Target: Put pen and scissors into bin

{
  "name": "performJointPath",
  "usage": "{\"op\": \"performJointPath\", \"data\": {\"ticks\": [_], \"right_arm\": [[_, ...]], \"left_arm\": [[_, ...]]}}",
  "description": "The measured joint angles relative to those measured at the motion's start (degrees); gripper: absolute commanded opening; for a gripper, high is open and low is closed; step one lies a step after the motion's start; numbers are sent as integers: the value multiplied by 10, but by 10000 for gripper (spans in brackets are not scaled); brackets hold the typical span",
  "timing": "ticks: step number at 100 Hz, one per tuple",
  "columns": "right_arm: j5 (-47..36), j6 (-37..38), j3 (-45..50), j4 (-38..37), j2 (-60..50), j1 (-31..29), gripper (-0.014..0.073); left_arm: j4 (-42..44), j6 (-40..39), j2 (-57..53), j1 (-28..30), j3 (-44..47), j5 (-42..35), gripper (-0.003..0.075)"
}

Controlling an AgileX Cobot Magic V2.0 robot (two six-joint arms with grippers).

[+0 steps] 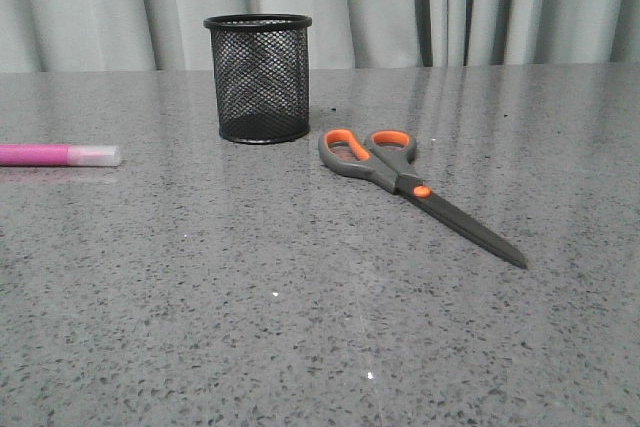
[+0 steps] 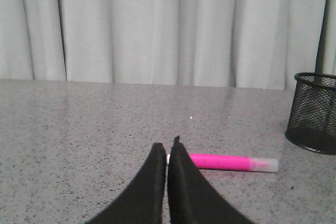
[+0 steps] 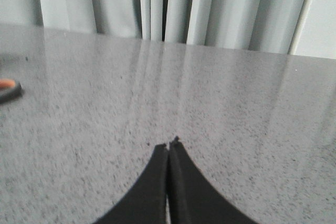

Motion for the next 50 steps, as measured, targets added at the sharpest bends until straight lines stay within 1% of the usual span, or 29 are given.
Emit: {"op": "performJointPath", "data": {"ticks": [8, 14, 36, 41, 50], "right_arm": [[-15, 0, 0, 45, 0, 0, -69], [-28, 0, 0, 85, 0, 0, -69], [-45, 0, 0, 265, 0, 0, -69], [-46, 0, 0, 289, 0, 0, -68], [-39, 0, 0, 307, 0, 0, -60]], "left_arm": [[-43, 0, 0, 0, 0, 0, -19], [-92, 0, 0, 0, 0, 0, -19], [-273, -1, 0, 0, 0, -2, -20], [-303, -1, 0, 0, 0, -6, -20], [-322, -1, 0, 0, 0, -2, -20]]}}
